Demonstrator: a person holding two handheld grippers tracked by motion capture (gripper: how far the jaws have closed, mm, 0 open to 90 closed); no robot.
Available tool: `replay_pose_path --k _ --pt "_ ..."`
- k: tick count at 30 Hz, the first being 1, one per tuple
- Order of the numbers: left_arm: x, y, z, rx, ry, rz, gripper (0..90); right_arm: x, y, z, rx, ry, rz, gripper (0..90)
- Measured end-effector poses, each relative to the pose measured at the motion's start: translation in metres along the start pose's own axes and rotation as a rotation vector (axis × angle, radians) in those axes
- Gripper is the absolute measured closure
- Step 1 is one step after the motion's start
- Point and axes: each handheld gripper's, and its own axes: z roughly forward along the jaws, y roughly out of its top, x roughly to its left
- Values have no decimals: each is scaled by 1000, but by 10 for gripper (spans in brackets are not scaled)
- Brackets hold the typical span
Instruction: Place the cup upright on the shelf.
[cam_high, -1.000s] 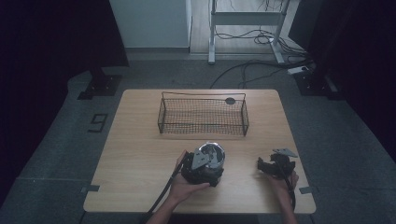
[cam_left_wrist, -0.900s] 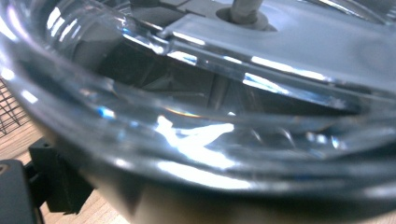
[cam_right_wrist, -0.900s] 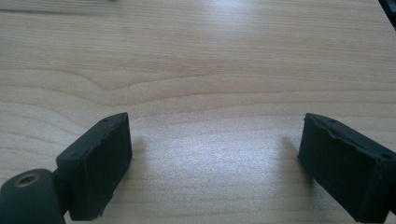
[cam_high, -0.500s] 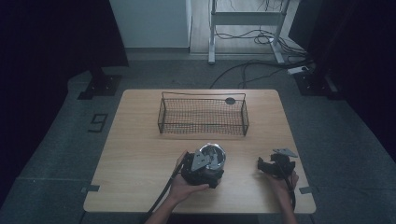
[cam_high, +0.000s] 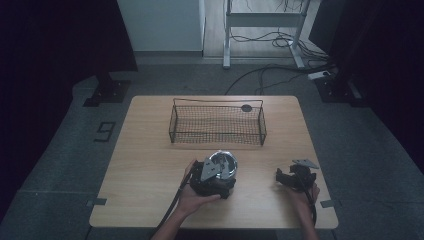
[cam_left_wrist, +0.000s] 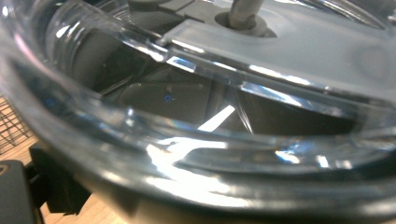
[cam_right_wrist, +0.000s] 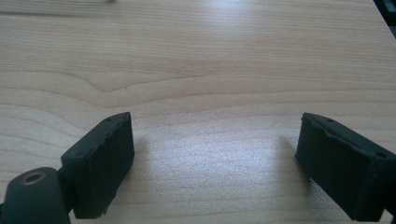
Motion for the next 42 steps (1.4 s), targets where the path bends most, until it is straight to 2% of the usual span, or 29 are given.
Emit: replay_pose_path --k 10,27,34,42 --pt "14 9 -14 -24 27 -9 40 0 0 0 -1 -1 2 114" --pt "31 22 -29 -54 59 -27 40 0 0 0 -1 -3 3 117" --pt "40 29 -34 -72 48 -51 40 0 0 0 -1 -4 4 118" --pt "46 37 -35 -73 61 -42 41 0 0 0 -1 -5 7 118"
